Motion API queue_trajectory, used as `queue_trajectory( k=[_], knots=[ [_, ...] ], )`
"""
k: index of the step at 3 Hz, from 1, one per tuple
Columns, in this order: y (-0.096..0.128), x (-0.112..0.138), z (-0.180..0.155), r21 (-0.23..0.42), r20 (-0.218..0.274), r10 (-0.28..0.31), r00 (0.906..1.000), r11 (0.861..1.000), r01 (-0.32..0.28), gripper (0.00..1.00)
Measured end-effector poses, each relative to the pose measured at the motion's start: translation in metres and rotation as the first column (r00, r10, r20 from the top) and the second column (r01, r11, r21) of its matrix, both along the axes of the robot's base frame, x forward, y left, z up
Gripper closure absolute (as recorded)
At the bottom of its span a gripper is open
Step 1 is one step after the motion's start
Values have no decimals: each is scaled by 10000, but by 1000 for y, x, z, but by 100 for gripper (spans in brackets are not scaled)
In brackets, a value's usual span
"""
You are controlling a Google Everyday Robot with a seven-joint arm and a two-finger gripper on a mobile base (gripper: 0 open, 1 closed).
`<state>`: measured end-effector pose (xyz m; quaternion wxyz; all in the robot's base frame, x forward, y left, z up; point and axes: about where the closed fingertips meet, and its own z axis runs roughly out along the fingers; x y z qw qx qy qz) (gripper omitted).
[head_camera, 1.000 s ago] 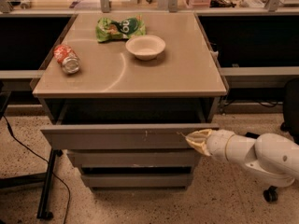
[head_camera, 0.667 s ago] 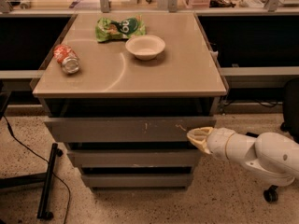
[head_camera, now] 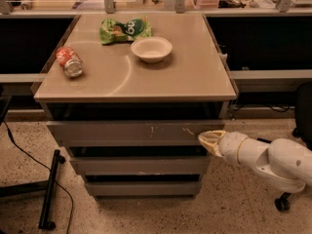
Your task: Close top drawer
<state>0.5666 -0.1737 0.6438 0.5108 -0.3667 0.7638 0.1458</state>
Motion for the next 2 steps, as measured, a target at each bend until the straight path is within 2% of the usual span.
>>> queue_trajectory(
  k=[1, 2],
  knots=[
    [-31, -41, 9, 854, -298, -271, 9992, 9959, 295, 100],
    [-77, -97, 33, 1319, -446, -1315, 9903, 9819, 1363, 82]
  ],
)
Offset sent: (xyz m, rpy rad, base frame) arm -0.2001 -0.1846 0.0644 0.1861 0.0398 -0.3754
